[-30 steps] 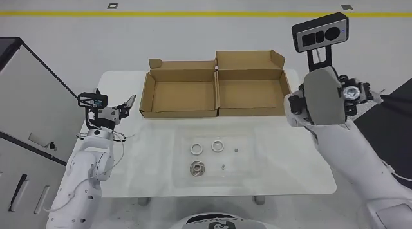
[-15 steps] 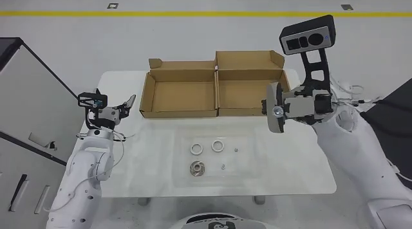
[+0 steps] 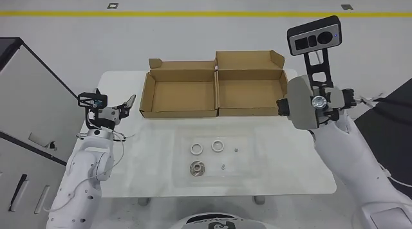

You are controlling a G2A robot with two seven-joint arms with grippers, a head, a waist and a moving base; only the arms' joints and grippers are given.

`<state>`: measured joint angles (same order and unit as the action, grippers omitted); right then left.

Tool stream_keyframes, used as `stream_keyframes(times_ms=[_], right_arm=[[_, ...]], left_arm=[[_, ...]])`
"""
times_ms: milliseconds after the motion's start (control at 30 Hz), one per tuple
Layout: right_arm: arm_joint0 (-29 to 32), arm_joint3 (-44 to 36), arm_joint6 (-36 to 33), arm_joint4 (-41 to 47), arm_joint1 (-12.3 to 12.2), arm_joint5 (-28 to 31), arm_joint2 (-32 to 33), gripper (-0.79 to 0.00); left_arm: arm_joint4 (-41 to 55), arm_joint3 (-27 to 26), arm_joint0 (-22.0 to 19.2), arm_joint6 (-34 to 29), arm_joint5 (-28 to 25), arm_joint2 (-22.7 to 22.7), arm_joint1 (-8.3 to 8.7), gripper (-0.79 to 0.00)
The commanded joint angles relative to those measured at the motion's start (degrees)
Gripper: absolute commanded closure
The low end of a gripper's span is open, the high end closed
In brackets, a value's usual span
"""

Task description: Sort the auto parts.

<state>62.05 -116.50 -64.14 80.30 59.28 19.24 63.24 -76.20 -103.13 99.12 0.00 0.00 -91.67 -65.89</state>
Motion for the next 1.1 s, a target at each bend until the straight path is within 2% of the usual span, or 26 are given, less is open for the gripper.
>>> stream_keyframes(times_ms=[0, 667, 833, 1067], right_arm=[[0.0, 0.0, 0.0, -0.1, 0.0, 0.0, 0.0, 0.0], [0.0, 0.0, 0.0, -0.1, 0.0, 0.0, 0.0, 0.0], [1.1, 0.8, 2.4, -6.4, -0.3, -3.0, 3.2, 0.0], [5.0, 3.1, 1.3, -19.0, -2.0, -10.9, 13.3, 0.0]], left_arm=[[0.0, 0.0, 0.0, 0.0, 0.0, 0.0, 0.0, -0.785], [0.0, 0.0, 0.0, 0.0, 0.0, 0.0, 0.0, -0.785], [0.0, 0.0, 0.0, 0.0, 0.0, 0.0, 0.0, -0.785], [0.0, 0.0, 0.0, 0.0, 0.0, 0.0, 0.0, -0.785]])
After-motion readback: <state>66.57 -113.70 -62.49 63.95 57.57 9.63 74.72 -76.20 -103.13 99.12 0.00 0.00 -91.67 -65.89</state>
